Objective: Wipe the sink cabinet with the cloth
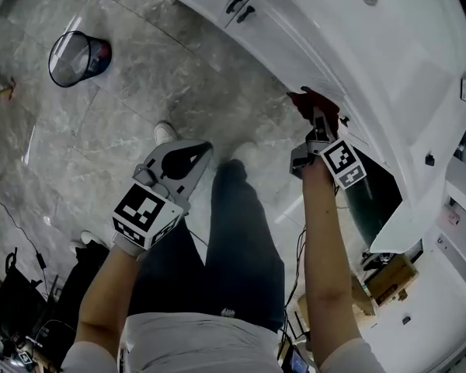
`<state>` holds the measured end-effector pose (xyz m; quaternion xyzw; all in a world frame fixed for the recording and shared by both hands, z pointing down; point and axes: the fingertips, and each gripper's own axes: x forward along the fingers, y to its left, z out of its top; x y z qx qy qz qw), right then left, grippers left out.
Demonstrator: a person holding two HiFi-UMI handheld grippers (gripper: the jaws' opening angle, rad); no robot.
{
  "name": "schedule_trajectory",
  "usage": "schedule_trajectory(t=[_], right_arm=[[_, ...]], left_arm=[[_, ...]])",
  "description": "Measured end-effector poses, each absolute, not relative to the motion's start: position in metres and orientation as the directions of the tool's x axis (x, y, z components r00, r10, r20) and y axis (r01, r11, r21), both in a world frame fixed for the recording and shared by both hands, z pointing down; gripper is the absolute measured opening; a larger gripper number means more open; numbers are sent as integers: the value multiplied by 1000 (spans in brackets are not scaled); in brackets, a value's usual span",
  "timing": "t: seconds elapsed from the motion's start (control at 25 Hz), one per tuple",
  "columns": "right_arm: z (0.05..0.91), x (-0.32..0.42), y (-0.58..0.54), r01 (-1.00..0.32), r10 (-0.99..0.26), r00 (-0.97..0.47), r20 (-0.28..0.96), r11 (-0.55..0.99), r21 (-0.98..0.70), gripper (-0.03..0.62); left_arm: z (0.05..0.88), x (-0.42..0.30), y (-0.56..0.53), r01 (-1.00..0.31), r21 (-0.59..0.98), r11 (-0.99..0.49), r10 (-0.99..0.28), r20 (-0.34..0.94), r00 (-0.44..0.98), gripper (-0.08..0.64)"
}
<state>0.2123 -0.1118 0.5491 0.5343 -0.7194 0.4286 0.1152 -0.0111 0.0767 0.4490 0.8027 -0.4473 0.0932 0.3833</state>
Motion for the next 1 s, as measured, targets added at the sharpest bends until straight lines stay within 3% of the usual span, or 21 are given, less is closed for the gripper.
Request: schedule_trajectory(t=[0.28,0.56,1.0], right_arm=[[464,155,-81,-814,-623,-525,579,171,-555,123],[351,112,-56,-726,-623,-653,431,352,-590,123],[192,100,-34,-707,-675,-688,267,539,-458,123]], left_arm=[[396,-35,55,-827,479,-294,-670,513,536,11],[322,-26,36,-790,475,-388,-678,434,593,11],[189,-5,8,-767,416,-488,-722,301,623,11]])
